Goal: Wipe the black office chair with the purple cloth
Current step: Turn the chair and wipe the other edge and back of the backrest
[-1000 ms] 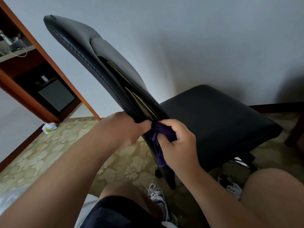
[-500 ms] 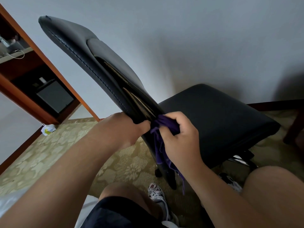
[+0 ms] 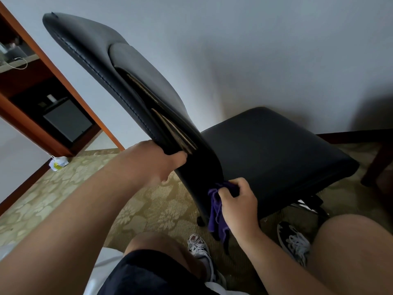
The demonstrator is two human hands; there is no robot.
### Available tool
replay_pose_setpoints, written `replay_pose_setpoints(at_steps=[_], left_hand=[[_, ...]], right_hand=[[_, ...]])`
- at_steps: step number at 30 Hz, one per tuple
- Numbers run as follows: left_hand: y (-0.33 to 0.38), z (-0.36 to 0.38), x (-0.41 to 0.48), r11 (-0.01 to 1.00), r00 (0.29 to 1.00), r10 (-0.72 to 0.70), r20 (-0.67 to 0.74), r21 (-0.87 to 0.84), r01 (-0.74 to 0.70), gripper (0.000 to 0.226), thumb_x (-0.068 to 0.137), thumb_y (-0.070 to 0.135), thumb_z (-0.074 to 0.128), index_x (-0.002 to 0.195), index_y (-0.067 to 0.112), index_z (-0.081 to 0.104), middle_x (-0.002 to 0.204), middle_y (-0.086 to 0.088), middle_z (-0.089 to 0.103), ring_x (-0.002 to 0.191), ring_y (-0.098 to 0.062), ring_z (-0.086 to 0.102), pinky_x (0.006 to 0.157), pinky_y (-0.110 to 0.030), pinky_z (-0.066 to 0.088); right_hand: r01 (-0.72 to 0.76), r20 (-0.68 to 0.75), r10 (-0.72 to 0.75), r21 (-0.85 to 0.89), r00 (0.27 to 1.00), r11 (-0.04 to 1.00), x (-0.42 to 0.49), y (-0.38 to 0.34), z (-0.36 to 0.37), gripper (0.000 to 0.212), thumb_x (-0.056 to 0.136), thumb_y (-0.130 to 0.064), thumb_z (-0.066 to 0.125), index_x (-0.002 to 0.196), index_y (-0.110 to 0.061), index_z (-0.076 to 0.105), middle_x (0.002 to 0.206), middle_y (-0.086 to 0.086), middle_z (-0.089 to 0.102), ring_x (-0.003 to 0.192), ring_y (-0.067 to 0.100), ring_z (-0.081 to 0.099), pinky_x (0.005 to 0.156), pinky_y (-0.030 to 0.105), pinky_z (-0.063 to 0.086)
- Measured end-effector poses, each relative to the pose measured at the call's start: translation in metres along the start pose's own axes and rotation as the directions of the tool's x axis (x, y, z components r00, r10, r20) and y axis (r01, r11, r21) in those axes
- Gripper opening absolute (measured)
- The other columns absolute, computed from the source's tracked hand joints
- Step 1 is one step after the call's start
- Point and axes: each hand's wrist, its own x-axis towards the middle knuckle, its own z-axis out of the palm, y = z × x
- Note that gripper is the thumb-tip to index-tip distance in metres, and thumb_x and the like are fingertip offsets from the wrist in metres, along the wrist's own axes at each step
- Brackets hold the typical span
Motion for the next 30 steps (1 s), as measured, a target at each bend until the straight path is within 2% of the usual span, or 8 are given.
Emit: replay_pose_setpoints(at_steps=[5, 9, 11, 13, 16, 21, 26, 30], left_hand=[[0.001, 0.0, 0.006, 0.995, 0.999, -0.045, 0.021, 0.089, 0.043, 0.026, 0.103, 0.032, 0.043, 0.127, 0.024, 0.047, 0.087, 0.0, 0.063, 0.081, -0.017, 0.061, 0.076, -0.033, 0.055], [-0.002, 0.003, 0.007, 0.978, 0.999, 0.021, 0.041, 0.206, -0.029, 0.038, 0.102, 0.023, 0.043, 0.136, 0.032, 0.03, 0.095, 0.0, 0.061, 0.094, -0.019, 0.059, 0.086, -0.036, 0.053], [0.0, 0.0, 0.011, 0.975, 0.999, -0.022, 0.047, 0.22, 0.011, 0.027, 0.101, 0.035, 0.045, 0.122, 0.018, 0.051, 0.084, -0.001, 0.065, 0.08, -0.018, 0.061, 0.073, -0.032, 0.054], [0.003, 0.0, 0.009, 0.949, 0.998, 0.054, 0.012, 0.312, -0.054, 0.038, 0.098, 0.047, 0.047, 0.098, 0.011, 0.061, 0.073, -0.002, 0.067, 0.066, -0.015, 0.06, 0.06, -0.027, 0.05], [-0.006, -0.001, 0.012, 0.913, 0.984, 0.088, 0.157, 0.383, -0.143, 0.016, 0.103, 0.029, 0.041, 0.116, 0.038, 0.037, 0.088, 0.004, 0.067, 0.085, -0.015, 0.061, 0.082, -0.034, 0.054], [-0.014, -0.013, 0.011, 0.959, 0.964, 0.044, 0.263, 0.258, -0.115, 0.058, 0.084, 0.024, 0.013, 0.135, 0.031, 0.038, 0.091, 0.012, 0.062, 0.088, -0.01, 0.054, 0.079, -0.025, 0.044], [-0.018, -0.012, 0.012, 0.926, 0.957, 0.047, 0.286, 0.346, -0.149, 0.062, 0.089, -0.001, 0.037, 0.14, 0.032, 0.026, 0.108, 0.005, 0.067, 0.089, -0.013, 0.057, 0.063, -0.019, 0.04], [-0.014, -0.01, 0.016, 0.922, 0.965, 0.073, 0.253, 0.352, -0.163, 0.054, 0.092, 0.003, 0.036, 0.137, 0.032, 0.028, 0.102, 0.006, 0.069, 0.08, -0.01, 0.053, 0.073, -0.025, 0.048]], right_hand=[[0.208, 0.03, -0.208, -0.01, 0.978, 0.978, 0.007, -0.055, 0.001, 0.015, 0.088, -0.016, 0.065, 0.089, -0.03, 0.06, 0.083, -0.007, 0.065, 0.074, 0.006, 0.064, 0.061, 0.017, 0.051], [0.464, 0.09, -0.458, -0.058, 0.884, 0.884, 0.011, -0.081, 0.008, 0.015, 0.088, -0.016, 0.065, 0.098, -0.027, 0.062, 0.095, -0.01, 0.063, 0.089, 0.007, 0.061, 0.074, 0.023, 0.051], [0.525, 0.108, -0.515, -0.089, 0.85, 0.847, 0.016, -0.079, 0.01, 0.015, 0.087, -0.016, 0.065, 0.097, -0.027, 0.06, 0.095, -0.01, 0.061, 0.087, 0.007, 0.06, 0.071, 0.023, 0.05], [0.505, 0.146, -0.488, -0.117, 0.861, 0.855, 0.023, -0.064, 0.007, 0.016, 0.088, -0.018, 0.064, 0.095, -0.029, 0.055, 0.091, -0.011, 0.06, 0.082, 0.008, 0.06, 0.067, 0.029, 0.052], [0.418, 0.185, -0.382, -0.23, 0.905, 0.879, 0.027, -0.025, 0.0, 0.021, 0.089, -0.022, 0.063, 0.092, -0.034, 0.046, 0.087, -0.011, 0.06, 0.077, 0.009, 0.061, 0.064, 0.036, 0.053], [0.177, 0.335, 0.018, -0.543, 0.942, 0.821, 0.013, 0.046, 0.0, 0.017, 0.09, -0.025, 0.063, 0.091, -0.032, 0.047, 0.088, -0.009, 0.06, 0.078, 0.016, 0.063, 0.074, 0.041, 0.055], [0.094, 0.245, -0.051, -0.171, 0.968, 0.981, -0.007, 0.031, 0.024, 0.017, 0.089, -0.014, 0.064, 0.094, -0.029, 0.057, 0.088, 0.001, 0.069, 0.074, 0.014, 0.071, 0.066, 0.048, 0.06], [0.396, 0.169, -0.402, 0.072, 0.9, 0.915, -0.018, -0.014, 0.035, 0.014, 0.084, -0.025, 0.064, 0.094, -0.034, 0.058, 0.086, -0.006, 0.066, 0.072, 0.015, 0.069, 0.061, 0.037, 0.058]])
